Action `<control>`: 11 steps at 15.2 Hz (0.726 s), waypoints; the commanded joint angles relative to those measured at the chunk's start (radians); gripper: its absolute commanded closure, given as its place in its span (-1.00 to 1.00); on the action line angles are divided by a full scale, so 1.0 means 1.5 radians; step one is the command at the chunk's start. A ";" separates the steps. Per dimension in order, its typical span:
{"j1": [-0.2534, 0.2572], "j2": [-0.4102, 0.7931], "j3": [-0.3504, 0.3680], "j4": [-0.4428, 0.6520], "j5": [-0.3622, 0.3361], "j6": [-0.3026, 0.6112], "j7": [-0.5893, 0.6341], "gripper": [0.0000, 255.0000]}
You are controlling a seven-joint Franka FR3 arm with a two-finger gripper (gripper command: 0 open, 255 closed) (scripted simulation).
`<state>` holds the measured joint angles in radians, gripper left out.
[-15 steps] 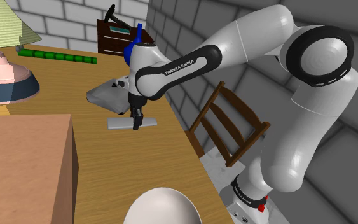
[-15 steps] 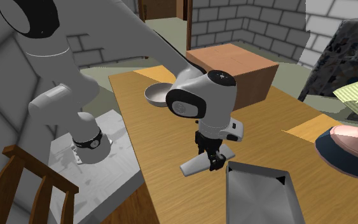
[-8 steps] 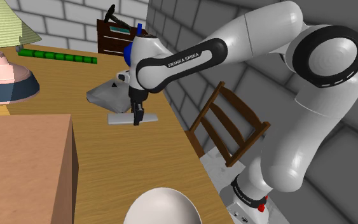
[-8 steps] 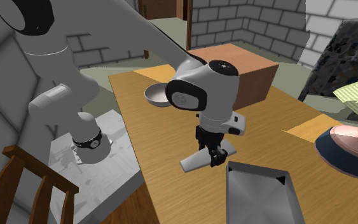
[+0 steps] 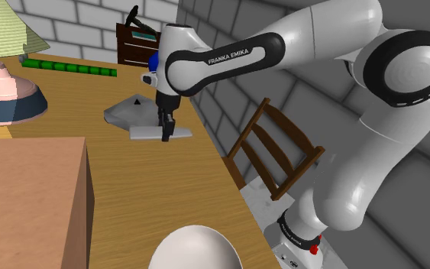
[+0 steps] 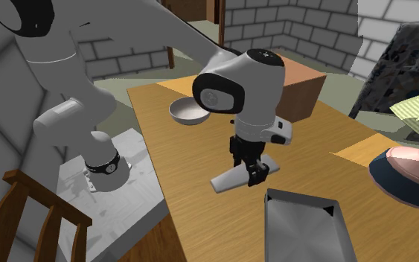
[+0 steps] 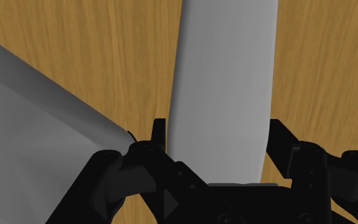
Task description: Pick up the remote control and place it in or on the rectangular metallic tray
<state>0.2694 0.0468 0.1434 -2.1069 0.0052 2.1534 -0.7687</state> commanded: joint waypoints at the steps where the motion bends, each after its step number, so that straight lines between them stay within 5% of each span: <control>1: 0.000 -0.007 0.000 0.011 0.001 -0.018 -0.001 1.00; 9: -0.001 -0.032 0.000 0.055 0.005 -0.087 -0.003 1.00; 11: -0.008 0.013 -0.007 0.112 -0.002 -0.098 -0.014 1.00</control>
<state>0.2604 0.0438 0.1349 -1.9704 0.0056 2.0137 -0.7857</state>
